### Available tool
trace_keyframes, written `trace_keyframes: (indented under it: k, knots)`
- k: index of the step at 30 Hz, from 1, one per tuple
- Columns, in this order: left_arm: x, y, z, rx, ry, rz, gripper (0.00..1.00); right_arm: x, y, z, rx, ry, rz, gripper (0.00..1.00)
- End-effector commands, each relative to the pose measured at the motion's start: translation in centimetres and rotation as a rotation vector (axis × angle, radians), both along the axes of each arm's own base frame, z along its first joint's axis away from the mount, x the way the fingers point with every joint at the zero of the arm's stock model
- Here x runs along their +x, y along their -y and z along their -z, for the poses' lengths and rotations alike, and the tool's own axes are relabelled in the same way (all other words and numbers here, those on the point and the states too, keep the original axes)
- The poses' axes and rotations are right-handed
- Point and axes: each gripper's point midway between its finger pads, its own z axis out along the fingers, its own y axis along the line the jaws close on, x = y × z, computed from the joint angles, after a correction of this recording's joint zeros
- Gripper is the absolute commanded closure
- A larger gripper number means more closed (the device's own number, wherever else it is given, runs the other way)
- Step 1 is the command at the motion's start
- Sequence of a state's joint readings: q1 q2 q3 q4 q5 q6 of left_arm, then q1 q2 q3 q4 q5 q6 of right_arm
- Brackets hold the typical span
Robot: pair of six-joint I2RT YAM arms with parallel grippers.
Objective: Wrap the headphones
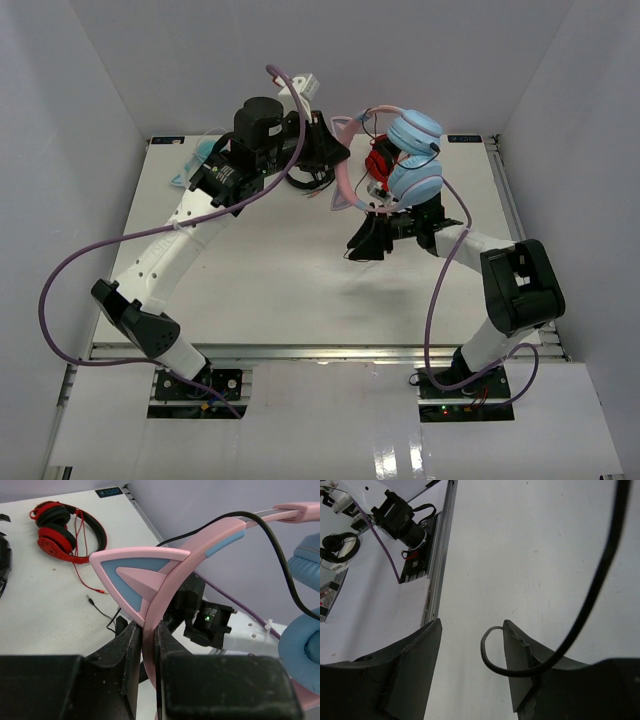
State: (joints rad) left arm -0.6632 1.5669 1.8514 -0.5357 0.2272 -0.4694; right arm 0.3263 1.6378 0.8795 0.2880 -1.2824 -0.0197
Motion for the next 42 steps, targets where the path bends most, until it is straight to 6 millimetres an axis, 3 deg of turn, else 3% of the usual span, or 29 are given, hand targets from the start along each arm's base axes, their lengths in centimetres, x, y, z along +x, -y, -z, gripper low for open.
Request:
trace_keyframes:
  k: [1,3,9,12,14,16,17,19,21,25,28,33,38,41,42]
  knots:
    - [-0.3,-1.6,-5.6,-0.1,0.075,-0.078,1.0,-0.7,-1.3,-0.3,0.04,0.047,-0.013,0.46]
    - [-0.3,-1.7,-6.1,-0.121,0.076,-0.093,1.0,-0.8,-1.6,-0.4,0.059,0.027,0.018,0.52]
    - [-0.1,-2.3,-6.3,-0.166,0.051,-0.149,1.0,0.3,-2.1,-1.8,0.131,-0.017,0.119,0.92]
    - [0.0,-2.9,-6.5,-0.182,0.056,-0.175,1.0,0.3,-1.5,-1.5,0.128,0.003,0.156,0.92]
    - [-0.1,-2.9,-6.9,-0.186,0.063,-0.176,1.0,0.4,-1.2,-0.8,0.099,0.029,0.176,0.84]
    - [-0.1,-3.0,-7.0,-0.188,0.066,-0.173,1.0,1.1,-0.8,0.3,0.035,0.079,0.208,0.67]
    - [-0.2,-3.0,-7.2,-0.191,0.069,-0.171,1.0,1.1,-0.4,1.7,-0.031,0.127,0.198,0.56]
    - [-0.4,-3.0,-7.4,-0.193,0.071,-0.165,1.0,1.3,0.3,3.0,-0.108,0.219,0.189,0.48]
    - [-0.6,-3.2,-7.5,-0.191,0.076,-0.165,1.0,1.0,1.4,4.5,-0.192,0.355,0.149,0.31]
    - [-0.8,-3.2,-7.4,-0.19,0.074,-0.157,1.0,1.2,2.6,5.8,-0.278,0.566,0.118,0.09]
    - [-1.0,-2.9,-7.2,-0.195,0.058,-0.143,1.0,2.4,2.6,6.5,-0.332,0.688,0.164,0.03]
    - [-1.2,-3.0,-7.2,-0.207,0.047,-0.144,1.0,4.6,0.0,7.6,-0.411,0.716,0.146,0.0]
    - [-1.8,-3.7,-7.9,-0.22,0.055,-0.156,1.0,6.6,-1.7,9.5,-0.531,0.72,0.17,0.2]
    - [-2.0,-4.4,-8.1,-0.22,0.065,-0.178,1.0,6.9,-1.7,9.9,-0.567,0.737,0.177,0.52]
    - [-1.9,-4.5,-7.9,-0.217,0.063,-0.188,1.0,6.8,-1.5,10.1,-0.578,0.738,0.176,0.68]
